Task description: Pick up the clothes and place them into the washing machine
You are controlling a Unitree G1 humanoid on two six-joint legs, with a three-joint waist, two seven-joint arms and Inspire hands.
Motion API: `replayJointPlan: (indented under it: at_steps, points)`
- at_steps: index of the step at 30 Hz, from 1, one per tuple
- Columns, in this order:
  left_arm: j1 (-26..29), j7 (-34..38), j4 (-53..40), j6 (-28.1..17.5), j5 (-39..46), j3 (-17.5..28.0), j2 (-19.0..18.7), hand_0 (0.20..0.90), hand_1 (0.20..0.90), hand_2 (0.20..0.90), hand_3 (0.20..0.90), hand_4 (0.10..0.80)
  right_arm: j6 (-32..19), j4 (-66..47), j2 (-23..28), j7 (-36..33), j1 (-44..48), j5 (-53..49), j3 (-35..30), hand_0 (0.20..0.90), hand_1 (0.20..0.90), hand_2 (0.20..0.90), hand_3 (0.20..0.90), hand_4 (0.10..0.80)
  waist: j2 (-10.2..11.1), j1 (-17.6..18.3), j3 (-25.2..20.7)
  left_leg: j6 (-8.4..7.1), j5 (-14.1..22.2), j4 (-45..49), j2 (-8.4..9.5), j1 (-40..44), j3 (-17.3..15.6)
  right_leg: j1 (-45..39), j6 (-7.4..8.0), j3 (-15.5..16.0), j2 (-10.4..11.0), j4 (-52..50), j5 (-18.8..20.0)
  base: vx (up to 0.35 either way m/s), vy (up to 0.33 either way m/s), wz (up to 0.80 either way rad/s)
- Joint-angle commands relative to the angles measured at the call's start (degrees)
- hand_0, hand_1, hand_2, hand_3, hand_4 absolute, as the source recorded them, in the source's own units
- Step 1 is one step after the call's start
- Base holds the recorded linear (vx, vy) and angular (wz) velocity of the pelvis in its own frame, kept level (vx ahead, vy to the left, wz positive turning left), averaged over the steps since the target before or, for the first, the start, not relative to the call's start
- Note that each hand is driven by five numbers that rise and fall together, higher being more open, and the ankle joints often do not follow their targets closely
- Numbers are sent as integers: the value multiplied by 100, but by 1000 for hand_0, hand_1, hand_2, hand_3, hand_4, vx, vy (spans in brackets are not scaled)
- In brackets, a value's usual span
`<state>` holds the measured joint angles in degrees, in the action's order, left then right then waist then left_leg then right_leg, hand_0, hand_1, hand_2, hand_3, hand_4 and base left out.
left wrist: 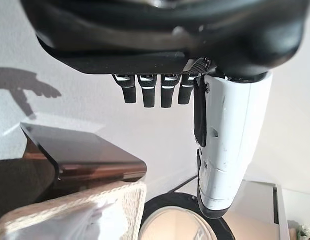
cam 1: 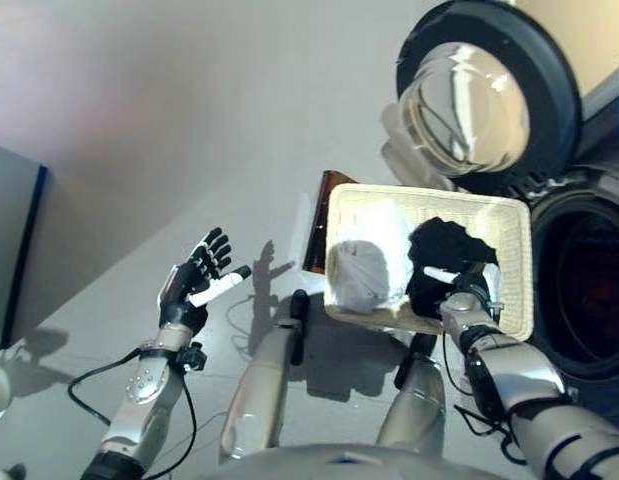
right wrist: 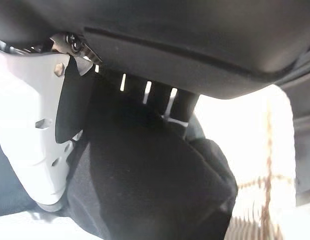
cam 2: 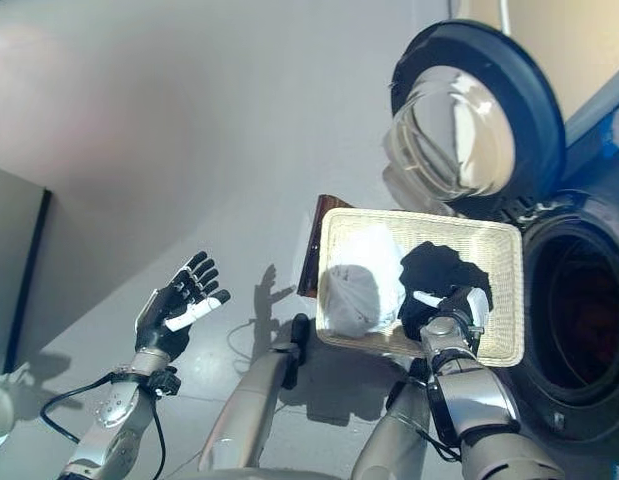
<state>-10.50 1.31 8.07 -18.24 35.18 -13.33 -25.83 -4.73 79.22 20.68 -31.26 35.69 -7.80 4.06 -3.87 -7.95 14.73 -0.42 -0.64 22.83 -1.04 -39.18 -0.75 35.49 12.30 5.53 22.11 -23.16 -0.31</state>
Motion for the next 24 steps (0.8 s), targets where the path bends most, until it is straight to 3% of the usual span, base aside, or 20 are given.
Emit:
replayJointPlan:
  at_steps: [1,10,19,24]
  points:
    - [23,103,-195,-699,-158,551,-94,900,900,900,900,800,-564,-739,409,-489,-160,-172,-78,200,200,200,200,300,0,90,21,-513,123,-370,-438,421,44,-550,61,-61,73,686,447,53,-89,-8]
    - [10,117,196,-679,-330,598,154,900,900,900,900,800,-1063,-1888,204,-283,-1011,-458,-268,200,200,200,200,300,287,291,-94,-614,-21,-866,-653,1344,100,-1587,72,149,-77,1245,484,67,-60,-12]
    - [-109,96,343,-586,-463,688,302,900,900,900,900,800,-1207,-3183,89,-113,-1581,-116,-152,200,200,200,200,300,440,438,-102,-703,-82,-1124,-798,1986,67,-2204,52,236,-218,1444,391,60,-34,-3]
    - [-117,16,316,-577,-468,685,261,900,900,900,900,800,-995,-2832,92,-1,-1559,150,92,200,200,200,200,300,443,404,-37,-720,-107,-1081,-776,1928,105,-2211,24,263,-210,1419,375,-23,-23,-6]
